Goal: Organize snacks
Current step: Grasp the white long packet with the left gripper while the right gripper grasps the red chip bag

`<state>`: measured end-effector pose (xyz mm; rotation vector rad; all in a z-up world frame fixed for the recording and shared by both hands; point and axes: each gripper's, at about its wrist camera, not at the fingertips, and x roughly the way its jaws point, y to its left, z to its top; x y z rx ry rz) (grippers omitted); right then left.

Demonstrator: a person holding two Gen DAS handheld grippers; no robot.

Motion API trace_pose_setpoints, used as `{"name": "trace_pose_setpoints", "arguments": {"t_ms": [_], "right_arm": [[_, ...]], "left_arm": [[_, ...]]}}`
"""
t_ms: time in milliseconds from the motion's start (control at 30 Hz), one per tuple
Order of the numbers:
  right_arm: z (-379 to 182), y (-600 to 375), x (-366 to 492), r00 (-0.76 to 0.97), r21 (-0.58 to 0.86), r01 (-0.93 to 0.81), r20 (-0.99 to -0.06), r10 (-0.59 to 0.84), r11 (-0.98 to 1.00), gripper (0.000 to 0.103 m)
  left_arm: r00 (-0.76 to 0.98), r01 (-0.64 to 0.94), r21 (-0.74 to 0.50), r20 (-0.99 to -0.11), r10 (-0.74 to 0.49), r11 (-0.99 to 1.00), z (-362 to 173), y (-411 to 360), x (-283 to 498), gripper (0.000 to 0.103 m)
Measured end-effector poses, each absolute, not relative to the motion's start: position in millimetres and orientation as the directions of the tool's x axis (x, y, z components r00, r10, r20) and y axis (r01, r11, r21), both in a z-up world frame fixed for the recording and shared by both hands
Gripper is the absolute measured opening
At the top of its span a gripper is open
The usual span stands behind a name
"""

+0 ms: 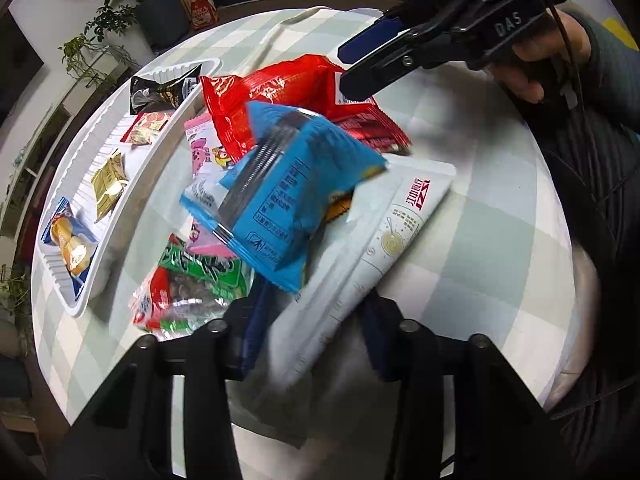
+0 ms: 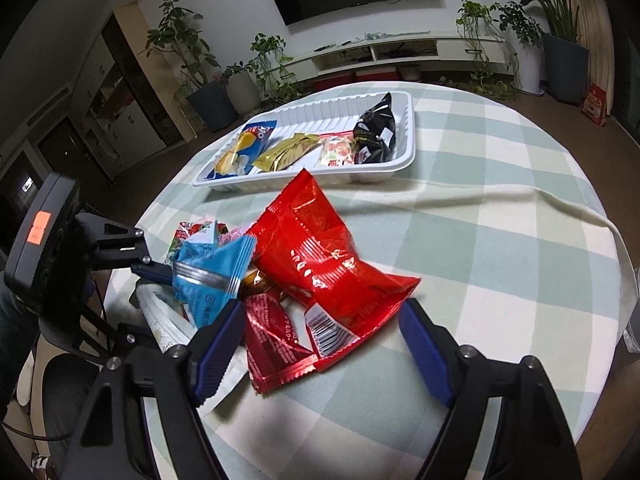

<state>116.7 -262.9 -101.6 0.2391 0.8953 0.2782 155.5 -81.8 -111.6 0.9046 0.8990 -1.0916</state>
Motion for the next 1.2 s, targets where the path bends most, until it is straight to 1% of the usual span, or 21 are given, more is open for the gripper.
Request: {"name": "trace_pose_setpoints", "arguments": {"t_ms": [67, 167, 233, 367, 400, 500, 567, 700, 867, 933, 1033, 1100, 1167, 1200], "right_arm": [[-101.8, -261.8, 116.4, 0.594, 0.312, -0.141, -0.733, 0.332, 0.940, 0.079], [-102.1, -262.0, 116.5, 0.594, 0.310, -0.137, -0.735, 0.329, 0.941, 0.078], [-102.1, -262.7, 116.7, 0.595, 0.310, -0.132, -0.735, 0.325, 0.942, 0.078], [-101.2, -264.0, 117.6, 0.601, 0.312, -0.131, -0.730, 0.326, 0.941, 0.077], [-101.7, -263.7, 117.9, 0.599, 0.310, -0.131, -0.732, 0.324, 0.942, 0.076], [-101.9, -261.1, 117.9, 0.596, 0.298, -0.137, -0.737, 0.319, 0.945, 0.074], [-101.1, -259.5, 117.6, 0.598, 0.290, -0.143, -0.737, 0.316, 0.946, 0.070], [-97.1, -265.1, 116.3, 0.622, 0.291, -0.127, -0.721, 0.304, 0.948, 0.069], [-92.5, -271.0, 116.4, 0.631, 0.280, -0.132, -0.716, 0.298, 0.951, 0.069], [-87.8, -267.9, 118.3, 0.628, 0.243, -0.164, -0.722, 0.291, 0.956, 0.069], [-81.5, -252.5, 123.1, 0.606, 0.161, -0.266, -0.739, 0.295, 0.950, 0.069], [-83.6, -238.7, 129.6, 0.560, 0.101, -0.345, -0.776, 0.291, 0.933, 0.069], [-87.2, -227.1, 137.0, 0.554, -0.008, -0.391, -0.800, 0.229, 0.920, 0.069], [-89.3, -225.1, 141.4, 0.549, -0.037, -0.405, -0.809, 0.210, 0.914, 0.069]], "left_arm": [[0.236, 0.962, 0.172, -0.917, -0.322, 0.213, -110.6, -79.3, 149.4, 0.032], [0.254, 0.957, 0.188, -0.911, -0.325, 0.220, -107.3, -74.9, 140.7, 0.032], [0.251, 0.957, 0.178, -0.906, -0.340, 0.231, -103.3, -70.4, 135.1, 0.032], [0.256, 0.949, 0.166, -0.901, -0.349, 0.267, -100.7, -63.5, 128.1, 0.023], [0.257, 0.947, 0.164, -0.902, -0.348, 0.275, -101.1, -62.4, 126.7, 0.023], [0.237, 0.946, 0.139, -0.913, -0.333, 0.292, -102.9, -63.9, 126.4, 0.023], [0.241, 0.946, 0.147, -0.914, -0.328, 0.288, -102.4, -66.6, 121.5, 0.021], [0.213, 0.944, 0.095, -0.906, -0.365, 0.315, -99.8, -68.2, 116.8, 0.017], [0.168, 0.925, -0.003, -0.894, -0.414, 0.381, -98.1, -62.8, 112.5, 0.017], [0.151, 0.917, -0.040, -0.887, -0.437, 0.398, -95.3, -59.8, 108.2, 0.016], [0.131, 0.888, -0.118, -0.862, -0.490, 0.445, -88.4, -52.9, 106.7, 0.016], [0.120, 0.853, -0.192, -0.833, -0.540, 0.486, -83.3, -43.8, 105.9, 0.016], [0.119, 0.817, -0.243, -0.816, -0.566, 0.523, -82.6, -35.7, 104.5, 0.016], [0.125, 0.804, -0.252, -0.813, -0.568, 0.538, -83.3, -33.1, 103.6, 0.016]]}}
